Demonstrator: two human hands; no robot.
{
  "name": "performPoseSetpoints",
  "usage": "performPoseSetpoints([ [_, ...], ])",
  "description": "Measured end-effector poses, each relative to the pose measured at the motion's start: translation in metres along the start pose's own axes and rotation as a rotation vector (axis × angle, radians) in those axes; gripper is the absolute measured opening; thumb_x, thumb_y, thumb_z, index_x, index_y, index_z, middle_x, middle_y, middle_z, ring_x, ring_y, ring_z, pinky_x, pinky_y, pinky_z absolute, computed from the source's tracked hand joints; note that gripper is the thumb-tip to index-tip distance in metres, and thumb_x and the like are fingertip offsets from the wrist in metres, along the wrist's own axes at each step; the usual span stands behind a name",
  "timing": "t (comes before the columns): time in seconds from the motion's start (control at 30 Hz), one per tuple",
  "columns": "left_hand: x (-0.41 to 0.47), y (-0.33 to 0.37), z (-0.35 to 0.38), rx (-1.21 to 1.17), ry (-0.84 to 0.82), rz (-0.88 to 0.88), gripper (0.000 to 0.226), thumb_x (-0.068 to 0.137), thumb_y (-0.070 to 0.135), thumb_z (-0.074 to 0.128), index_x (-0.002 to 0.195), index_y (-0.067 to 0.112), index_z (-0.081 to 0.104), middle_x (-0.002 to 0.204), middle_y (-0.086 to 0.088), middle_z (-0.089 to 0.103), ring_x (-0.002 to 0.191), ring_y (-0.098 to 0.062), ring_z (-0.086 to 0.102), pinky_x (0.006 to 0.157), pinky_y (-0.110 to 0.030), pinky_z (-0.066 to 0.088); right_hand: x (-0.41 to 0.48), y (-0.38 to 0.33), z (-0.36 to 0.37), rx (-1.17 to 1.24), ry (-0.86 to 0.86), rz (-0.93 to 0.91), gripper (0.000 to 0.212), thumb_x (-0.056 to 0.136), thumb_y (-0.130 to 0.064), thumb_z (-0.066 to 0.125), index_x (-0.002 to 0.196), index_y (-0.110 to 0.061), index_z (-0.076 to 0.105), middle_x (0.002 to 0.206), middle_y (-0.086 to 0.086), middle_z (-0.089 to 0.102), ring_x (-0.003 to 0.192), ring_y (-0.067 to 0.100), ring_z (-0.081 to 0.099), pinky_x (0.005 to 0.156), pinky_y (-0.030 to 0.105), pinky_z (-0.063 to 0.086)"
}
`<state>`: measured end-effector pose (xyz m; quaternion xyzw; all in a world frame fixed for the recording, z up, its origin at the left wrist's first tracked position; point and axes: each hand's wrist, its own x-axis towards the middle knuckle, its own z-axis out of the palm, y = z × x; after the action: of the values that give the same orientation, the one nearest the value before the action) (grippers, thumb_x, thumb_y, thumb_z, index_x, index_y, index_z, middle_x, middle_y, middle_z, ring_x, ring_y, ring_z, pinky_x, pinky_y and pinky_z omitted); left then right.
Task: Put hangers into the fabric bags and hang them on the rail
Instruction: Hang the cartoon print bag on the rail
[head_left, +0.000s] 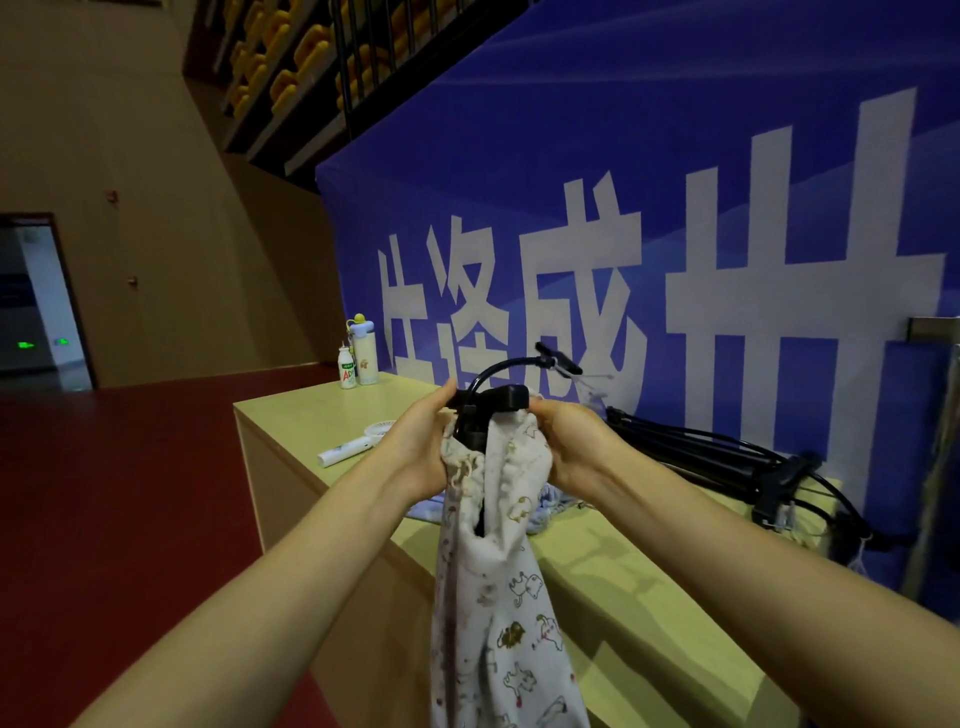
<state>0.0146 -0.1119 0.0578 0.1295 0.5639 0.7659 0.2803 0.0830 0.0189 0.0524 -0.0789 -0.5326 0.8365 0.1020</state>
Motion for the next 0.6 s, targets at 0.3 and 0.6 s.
performPoseSetpoints([
  [0.3, 0.005, -0.002, 0.003, -0.068, 0.097, -0.006, 0.028, 0.090, 0.029, 0.059, 0.078, 0.004, 0.062, 0.068, -0.014, 0.069, 0.071, -0.029, 0.062, 0.064, -0.042, 0.049, -0.002, -0.008, -0.002, -0.075, 0.152, -0.245, 0.015, 0.093, -0.005, 0.051, 0.095, -0.003, 0.066, 0.101, 0.025, 0.068, 0.085, 0.026, 0.061, 0.073, 0.030, 0.050],
  [0.6, 0.029, -0.003, -0.002, -0.147, 0.279, 0.077, 0.030, 0.093, 0.030, 0.054, 0.088, 0.000, 0.058, 0.079, -0.017, 0.062, 0.057, -0.029, 0.065, 0.064, -0.043, 0.053, -0.042, -0.001, 0.010, -1.311, -0.221, -0.720, 0.024, 0.086, -0.029, 0.064, 0.107, -0.020, 0.056, 0.103, -0.006, 0.058, 0.093, 0.010, 0.056, 0.082, 0.028, 0.052],
])
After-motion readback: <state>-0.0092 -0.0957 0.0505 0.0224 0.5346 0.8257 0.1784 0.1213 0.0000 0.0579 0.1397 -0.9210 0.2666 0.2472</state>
